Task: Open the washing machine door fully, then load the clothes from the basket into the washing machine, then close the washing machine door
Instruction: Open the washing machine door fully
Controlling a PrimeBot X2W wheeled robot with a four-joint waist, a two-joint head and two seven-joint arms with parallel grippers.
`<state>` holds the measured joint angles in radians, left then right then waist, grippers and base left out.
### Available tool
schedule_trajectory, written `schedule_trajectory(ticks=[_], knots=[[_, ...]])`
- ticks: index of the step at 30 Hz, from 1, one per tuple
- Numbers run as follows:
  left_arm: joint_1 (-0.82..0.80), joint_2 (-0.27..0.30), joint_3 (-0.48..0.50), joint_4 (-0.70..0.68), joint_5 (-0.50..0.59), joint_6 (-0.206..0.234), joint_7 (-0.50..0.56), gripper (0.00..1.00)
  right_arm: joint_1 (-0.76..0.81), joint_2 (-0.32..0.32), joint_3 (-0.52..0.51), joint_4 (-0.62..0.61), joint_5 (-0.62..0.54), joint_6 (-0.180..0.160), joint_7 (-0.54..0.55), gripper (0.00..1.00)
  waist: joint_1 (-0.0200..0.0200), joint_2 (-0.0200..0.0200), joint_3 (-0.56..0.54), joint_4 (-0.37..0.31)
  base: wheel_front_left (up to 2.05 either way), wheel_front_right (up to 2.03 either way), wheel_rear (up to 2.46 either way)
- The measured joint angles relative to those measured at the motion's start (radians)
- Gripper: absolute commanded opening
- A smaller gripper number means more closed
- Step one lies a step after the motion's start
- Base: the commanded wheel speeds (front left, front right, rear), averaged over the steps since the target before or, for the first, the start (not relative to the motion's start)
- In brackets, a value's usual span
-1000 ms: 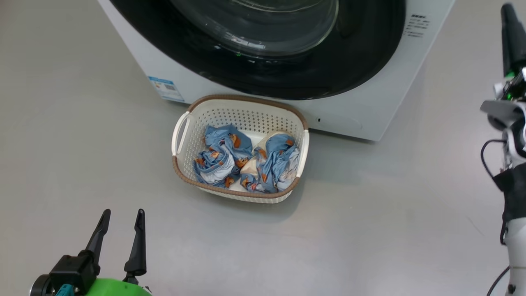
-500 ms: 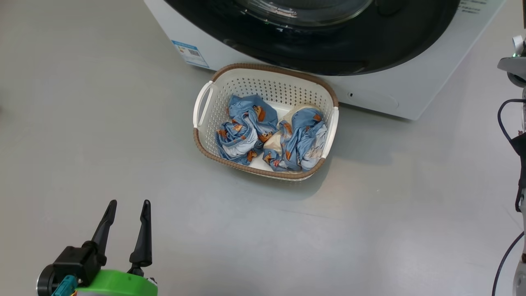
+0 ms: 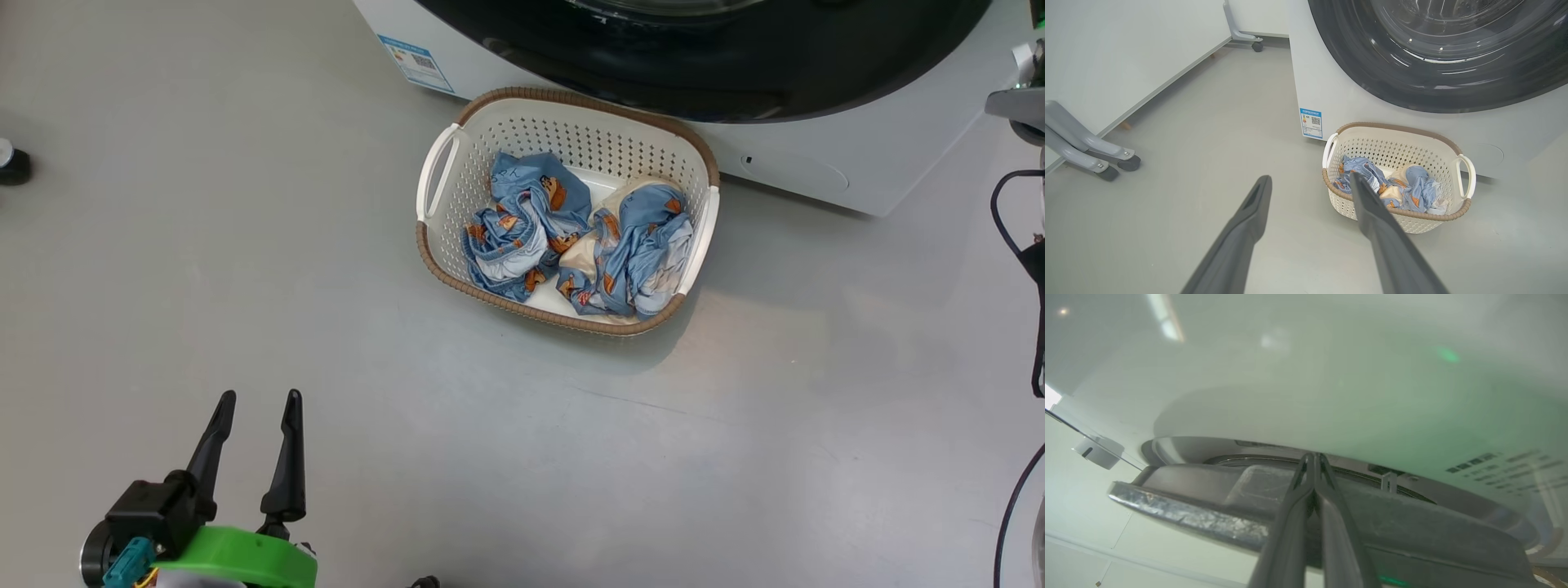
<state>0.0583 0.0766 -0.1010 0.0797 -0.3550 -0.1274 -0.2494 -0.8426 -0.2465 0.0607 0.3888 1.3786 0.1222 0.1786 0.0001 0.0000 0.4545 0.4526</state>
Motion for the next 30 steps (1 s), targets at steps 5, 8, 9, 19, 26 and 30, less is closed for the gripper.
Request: schedule_trajectory(ticks=[5,8,9,19,26,30], knots=[[-0.007,-0.002,0.002,0.006,-0.005,0.0,0.0,1.0,-0.028,-0.007,0.015,0.009,0.003,0.0,0.022,0.0,0.0,0.0,0.008,0.007,0.0,0.0,0.0],[-0.007,-0.003,0.006,0.009,-0.005,0.0,0.0,1.0,-0.043,-0.013,0.024,0.012,0.005,0.0,0.042,0.0,-0.0001,0.0,0.007,0.007,0.0,0.0,0.0],[-0.007,-0.003,0.007,0.01,-0.005,0.0,0.0,1.0,-0.049,-0.017,0.03,0.017,0.007,0.0,0.051,0.0,-0.0001,0.0,0.006,0.006,0.0,0.0,0.0],[-0.007,-0.005,0.009,0.017,-0.005,0.0,0.0,1.0,-0.073,-0.035,0.063,0.041,0.037,-0.001,0.119,0.0,-0.0001,0.0,-0.003,-0.007,0.0,0.0,0.0],[-0.007,-0.005,0.014,0.02,-0.005,0.0,0.0,1.0,-0.074,-0.034,0.077,0.048,0.057,-0.001,0.152,0.0,-0.0001,0.0,-0.008,-0.018,0.0,0.0,0.0],[-0.007,-0.005,0.017,0.02,-0.005,0.0,0.0,1.0,-0.074,-0.03,0.083,0.049,0.075,-0.001,0.169,0.0,-0.0001,0.0,-0.011,-0.026,0.0,0.0,0.0]])
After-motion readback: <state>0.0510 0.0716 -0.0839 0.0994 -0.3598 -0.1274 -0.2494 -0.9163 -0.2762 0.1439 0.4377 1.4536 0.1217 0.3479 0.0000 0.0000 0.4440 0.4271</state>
